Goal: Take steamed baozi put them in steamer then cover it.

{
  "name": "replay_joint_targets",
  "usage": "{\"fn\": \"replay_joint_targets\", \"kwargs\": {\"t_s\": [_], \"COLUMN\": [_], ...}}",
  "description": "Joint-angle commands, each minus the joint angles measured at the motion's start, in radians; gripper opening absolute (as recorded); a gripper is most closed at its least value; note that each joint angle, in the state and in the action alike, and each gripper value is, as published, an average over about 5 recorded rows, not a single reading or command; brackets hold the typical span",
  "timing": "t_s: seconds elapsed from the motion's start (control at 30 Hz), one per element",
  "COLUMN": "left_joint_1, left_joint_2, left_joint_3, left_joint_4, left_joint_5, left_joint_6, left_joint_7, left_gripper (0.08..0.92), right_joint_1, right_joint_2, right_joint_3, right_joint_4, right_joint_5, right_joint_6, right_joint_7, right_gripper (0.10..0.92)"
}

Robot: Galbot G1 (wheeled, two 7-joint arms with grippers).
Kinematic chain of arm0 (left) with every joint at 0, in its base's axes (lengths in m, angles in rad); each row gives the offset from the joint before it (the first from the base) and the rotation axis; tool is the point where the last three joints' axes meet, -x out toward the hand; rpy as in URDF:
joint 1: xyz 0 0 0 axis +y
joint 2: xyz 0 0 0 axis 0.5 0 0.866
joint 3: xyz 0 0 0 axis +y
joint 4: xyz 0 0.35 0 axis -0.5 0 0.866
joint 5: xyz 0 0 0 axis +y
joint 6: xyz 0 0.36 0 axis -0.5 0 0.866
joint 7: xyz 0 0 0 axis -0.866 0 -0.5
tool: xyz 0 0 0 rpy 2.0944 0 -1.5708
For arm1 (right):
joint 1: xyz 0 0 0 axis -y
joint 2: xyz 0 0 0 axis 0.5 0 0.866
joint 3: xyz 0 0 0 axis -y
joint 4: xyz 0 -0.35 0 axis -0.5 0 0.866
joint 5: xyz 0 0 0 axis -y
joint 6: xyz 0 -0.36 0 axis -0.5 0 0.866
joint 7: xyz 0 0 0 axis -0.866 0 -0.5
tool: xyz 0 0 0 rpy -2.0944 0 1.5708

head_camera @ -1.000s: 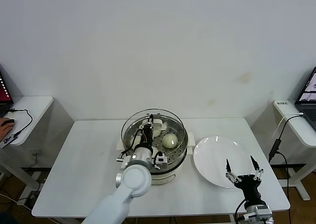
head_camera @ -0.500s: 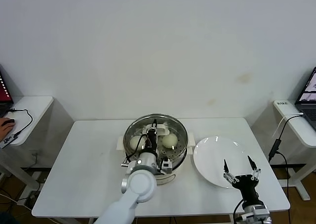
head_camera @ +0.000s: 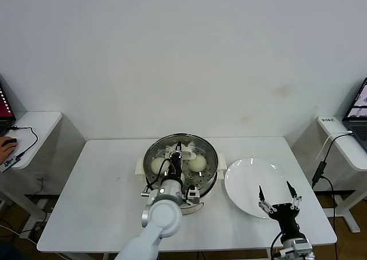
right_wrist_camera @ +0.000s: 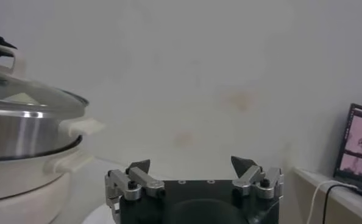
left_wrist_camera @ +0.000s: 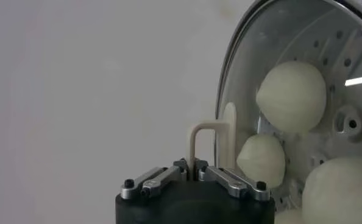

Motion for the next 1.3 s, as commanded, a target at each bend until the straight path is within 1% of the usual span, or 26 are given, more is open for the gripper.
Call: {"fn": "replay_joint_targets", "kwargs": {"t_s": [0.03,0.07,0.23,0.37,0.5,0.57,0.63,0.73,0.8,0.9,0.97,1.0,1.13,1.3], "left_joint_1": [0.016,0.019,0.061,0.131,0.225,0.294,0.391,0.572,0.681,0.787,0.830,0.852,0.929,0.987], "left_joint_2": [-0.011,-0.010,0.020,0.087,0.154,0.189,0.219,0.244,0.239,0.211,0.192,0.182,0.160,0.134], "left_joint_3": [-0.008,-0.008,-0.008,-0.015,-0.046,-0.079,-0.119,-0.231,-0.367,-0.579,-0.665,-0.696,-0.734,-0.719], "left_joint_4": [-0.013,-0.020,-0.084,-0.170,-0.313,-0.397,-0.468,-0.545,-0.565,-0.543,-0.520,-0.510,-0.481,-0.417], "left_joint_5": [0.003,0.002,-0.014,-0.052,-0.124,-0.175,-0.245,-0.489,-0.773,-1.181,-1.359,-1.431,-1.631,-1.720], "left_joint_6": [-0.009,-0.009,-0.016,-0.035,-0.074,-0.101,-0.126,-0.194,-0.292,-0.423,-0.457,-0.465,-0.521,-0.628], "left_joint_7": [-0.018,-0.018,-0.022,-0.047,-0.095,-0.120,-0.153,-0.248,-0.326,-0.436,-0.491,-0.504,-0.532,-0.574], "left_gripper": [0.190,0.207,0.371,0.484,0.605,0.657,0.718,0.790,0.813,0.821,0.822,0.823,0.823,0.823], "right_joint_1": [0.000,0.000,-0.003,-0.008,-0.013,-0.017,-0.022,-0.024,-0.024,-0.024,-0.027,-0.030,-0.060,-0.137], "right_joint_2": [-0.002,-0.002,-0.003,-0.007,-0.017,-0.025,-0.036,-0.045,-0.043,-0.039,-0.039,-0.041,-0.061,-0.117], "right_joint_3": [-0.002,-0.003,-0.003,-0.001,0.002,0.003,0.006,0.011,0.010,0.003,-0.004,-0.007,-0.016,-0.044], "right_joint_4": [0.001,0.001,0.004,0.005,0.003,0.004,0.003,0.003,0.003,0.004,0.005,0.005,0.011,0.024], "right_joint_5": [-0.001,-0.001,-0.001,0.001,0.006,0.011,0.020,0.037,0.045,0.052,0.058,0.063,0.107,0.168], "right_joint_6": [0.001,0.001,0.000,0.000,0.001,0.002,0.002,0.000,-0.003,-0.004,-0.004,-0.004,-0.003,0.000], "right_joint_7": [0.000,0.000,-0.001,-0.001,0.001,0.001,0.001,0.001,0.000,0.000,0.000,-0.001,-0.008,-0.014], "right_gripper": [0.823,0.823,0.823,0.823,0.823,0.823,0.823,0.823,0.823,0.823,0.823,0.823,0.823,0.823]}}
